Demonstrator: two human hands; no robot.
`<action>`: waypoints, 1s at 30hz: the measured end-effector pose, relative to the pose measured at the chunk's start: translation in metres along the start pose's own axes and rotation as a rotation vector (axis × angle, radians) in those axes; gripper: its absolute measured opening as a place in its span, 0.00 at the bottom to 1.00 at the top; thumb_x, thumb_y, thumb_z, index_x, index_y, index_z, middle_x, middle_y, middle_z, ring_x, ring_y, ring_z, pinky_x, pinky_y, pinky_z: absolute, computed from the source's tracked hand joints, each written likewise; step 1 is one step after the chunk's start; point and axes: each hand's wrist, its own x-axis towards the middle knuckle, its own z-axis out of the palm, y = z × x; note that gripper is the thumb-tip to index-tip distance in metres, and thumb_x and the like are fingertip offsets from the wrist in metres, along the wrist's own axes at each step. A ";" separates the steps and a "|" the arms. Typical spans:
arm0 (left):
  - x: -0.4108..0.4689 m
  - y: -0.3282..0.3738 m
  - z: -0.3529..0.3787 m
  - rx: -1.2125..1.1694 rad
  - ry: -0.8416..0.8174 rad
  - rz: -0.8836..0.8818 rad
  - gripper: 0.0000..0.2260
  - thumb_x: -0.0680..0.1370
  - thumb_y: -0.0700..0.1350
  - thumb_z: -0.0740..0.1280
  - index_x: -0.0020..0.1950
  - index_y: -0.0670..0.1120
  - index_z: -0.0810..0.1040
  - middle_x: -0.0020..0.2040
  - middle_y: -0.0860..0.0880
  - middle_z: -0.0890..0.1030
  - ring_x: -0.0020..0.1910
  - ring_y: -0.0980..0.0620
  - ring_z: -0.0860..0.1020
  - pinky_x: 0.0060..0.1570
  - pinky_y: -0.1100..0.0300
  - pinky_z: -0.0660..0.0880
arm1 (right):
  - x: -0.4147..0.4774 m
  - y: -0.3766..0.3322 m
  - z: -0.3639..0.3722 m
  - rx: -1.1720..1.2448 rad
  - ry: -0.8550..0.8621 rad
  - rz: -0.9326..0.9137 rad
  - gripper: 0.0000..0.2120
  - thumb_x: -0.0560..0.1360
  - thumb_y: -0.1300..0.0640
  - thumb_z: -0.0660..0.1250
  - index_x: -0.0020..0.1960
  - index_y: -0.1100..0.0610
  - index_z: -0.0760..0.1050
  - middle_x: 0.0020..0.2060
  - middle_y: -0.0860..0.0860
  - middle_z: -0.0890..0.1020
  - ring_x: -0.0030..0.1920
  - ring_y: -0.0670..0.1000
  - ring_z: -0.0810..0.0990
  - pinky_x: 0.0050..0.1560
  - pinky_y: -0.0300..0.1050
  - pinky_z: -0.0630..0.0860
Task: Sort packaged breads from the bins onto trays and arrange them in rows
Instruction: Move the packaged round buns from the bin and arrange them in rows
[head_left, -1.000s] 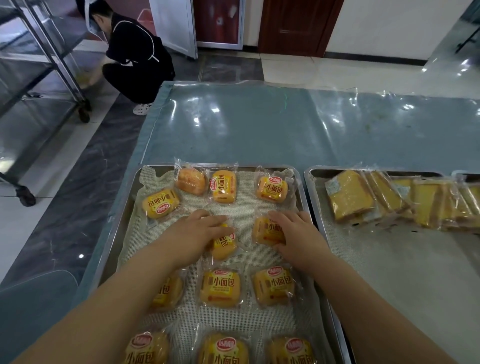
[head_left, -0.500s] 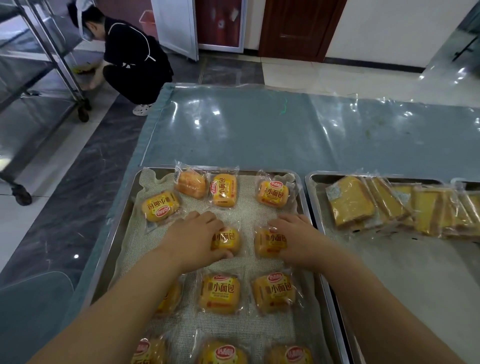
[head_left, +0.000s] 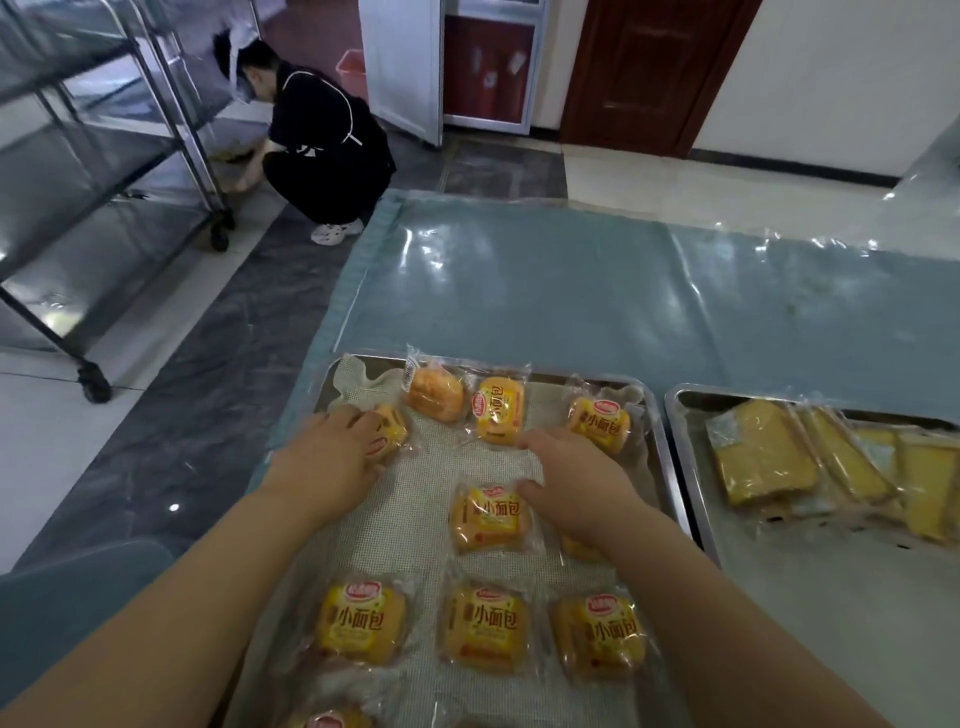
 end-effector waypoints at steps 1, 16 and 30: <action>0.000 0.000 -0.001 0.009 0.019 -0.009 0.27 0.76 0.54 0.64 0.73 0.50 0.61 0.67 0.47 0.68 0.65 0.45 0.67 0.64 0.51 0.68 | 0.003 -0.002 0.001 -0.005 -0.003 0.006 0.23 0.77 0.49 0.64 0.71 0.48 0.65 0.66 0.49 0.72 0.65 0.50 0.71 0.62 0.50 0.73; -0.017 0.024 -0.017 -0.187 0.091 -0.326 0.31 0.71 0.67 0.64 0.65 0.50 0.61 0.56 0.45 0.78 0.52 0.45 0.78 0.44 0.52 0.75 | 0.011 0.006 0.012 0.060 0.022 0.091 0.21 0.76 0.48 0.65 0.68 0.49 0.69 0.65 0.46 0.74 0.63 0.48 0.73 0.61 0.48 0.73; -0.006 0.014 -0.017 0.329 -0.196 0.267 0.34 0.75 0.48 0.69 0.74 0.64 0.54 0.77 0.53 0.49 0.75 0.43 0.50 0.69 0.45 0.61 | 0.031 0.036 -0.005 -0.177 0.239 0.194 0.24 0.76 0.57 0.63 0.71 0.51 0.64 0.69 0.53 0.66 0.70 0.58 0.60 0.71 0.54 0.60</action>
